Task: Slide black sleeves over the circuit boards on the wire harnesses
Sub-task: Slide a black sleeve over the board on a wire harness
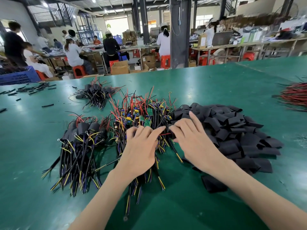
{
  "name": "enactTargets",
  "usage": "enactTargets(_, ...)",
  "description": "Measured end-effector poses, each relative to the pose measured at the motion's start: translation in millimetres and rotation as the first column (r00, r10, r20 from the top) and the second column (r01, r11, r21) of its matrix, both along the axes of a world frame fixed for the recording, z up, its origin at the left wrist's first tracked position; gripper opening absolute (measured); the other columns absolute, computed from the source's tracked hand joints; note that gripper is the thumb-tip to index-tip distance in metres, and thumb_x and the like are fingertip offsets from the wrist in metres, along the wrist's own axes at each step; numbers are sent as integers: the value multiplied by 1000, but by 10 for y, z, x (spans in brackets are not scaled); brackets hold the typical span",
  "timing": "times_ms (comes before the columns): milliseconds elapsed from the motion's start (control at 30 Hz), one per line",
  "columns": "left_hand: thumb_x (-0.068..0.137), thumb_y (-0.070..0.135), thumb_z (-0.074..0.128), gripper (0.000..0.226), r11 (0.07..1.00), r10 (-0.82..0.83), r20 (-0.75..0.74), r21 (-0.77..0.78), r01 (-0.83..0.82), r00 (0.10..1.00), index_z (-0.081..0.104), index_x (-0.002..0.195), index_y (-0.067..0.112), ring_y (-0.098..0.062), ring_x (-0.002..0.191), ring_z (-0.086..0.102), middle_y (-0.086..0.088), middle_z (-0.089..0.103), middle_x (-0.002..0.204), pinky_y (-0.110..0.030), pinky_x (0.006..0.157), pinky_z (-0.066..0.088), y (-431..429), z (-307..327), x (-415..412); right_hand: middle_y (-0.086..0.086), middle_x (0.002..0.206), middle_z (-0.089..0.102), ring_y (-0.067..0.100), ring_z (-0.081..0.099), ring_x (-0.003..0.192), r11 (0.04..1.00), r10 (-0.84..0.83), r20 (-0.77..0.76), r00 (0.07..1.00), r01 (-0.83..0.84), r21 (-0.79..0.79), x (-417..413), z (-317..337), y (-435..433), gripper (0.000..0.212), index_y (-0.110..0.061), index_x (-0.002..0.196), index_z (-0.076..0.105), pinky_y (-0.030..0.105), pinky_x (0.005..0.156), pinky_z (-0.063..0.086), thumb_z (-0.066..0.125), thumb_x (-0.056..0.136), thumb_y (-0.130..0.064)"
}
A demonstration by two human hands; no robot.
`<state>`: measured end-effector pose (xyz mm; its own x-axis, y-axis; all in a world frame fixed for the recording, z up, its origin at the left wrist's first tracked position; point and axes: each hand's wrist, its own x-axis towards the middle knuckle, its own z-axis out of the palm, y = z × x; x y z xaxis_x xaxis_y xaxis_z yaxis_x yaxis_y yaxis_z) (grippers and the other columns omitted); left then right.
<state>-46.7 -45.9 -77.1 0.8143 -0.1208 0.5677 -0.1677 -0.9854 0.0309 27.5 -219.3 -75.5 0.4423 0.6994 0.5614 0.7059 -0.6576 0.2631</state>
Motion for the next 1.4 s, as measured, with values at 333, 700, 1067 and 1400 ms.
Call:
enactTargets(333, 85, 21, 68, 27, 977, -49, 20, -208, 52, 999, 63, 109, 10, -18, 99, 47, -4, 63, 100, -30, 91, 26, -64, -25, 35, 10, 103, 56, 27, 60, 74, 993, 86, -229, 970, -66, 93, -73, -60, 42, 38, -7, 111, 58, 35, 63, 50, 75, 78, -14)
enactTargets(700, 84, 29, 64, 27, 971, -34, 97, -232, 56, 995, 68, 106, 13, -14, 93, 46, -3, 55, 93, -31, 89, 27, -59, -40, 24, 10, 116, 44, 26, 54, 96, 986, 160, -320, 934, -134, 103, 38, -98, 14, 34, -4, 126, 46, 37, 87, 46, 47, 96, -21)
enactTargets(1067, 84, 30, 62, 27, 960, -19, 81, -277, 41, 997, 68, 105, 15, -14, 89, 46, 1, 51, 89, -30, 86, 26, -45, -19, 19, 13, 110, 49, 26, 57, 76, 969, 228, -359, 905, -176, 173, -60, -22, 18, 34, 1, 117, 53, 26, 73, 41, 64, 86, -5)
enactTargets(1400, 85, 32, 60, 29, 940, -37, 32, -337, 46, 999, 67, 105, 13, -21, 86, 54, 2, 50, 85, -33, 89, 30, -56, 10, 1, 12, 108, 49, 21, 53, 77, 951, 290, -373, 881, -222, 215, -42, -60, 7, 36, 1, 118, 52, 26, 73, 41, 65, 85, -7)
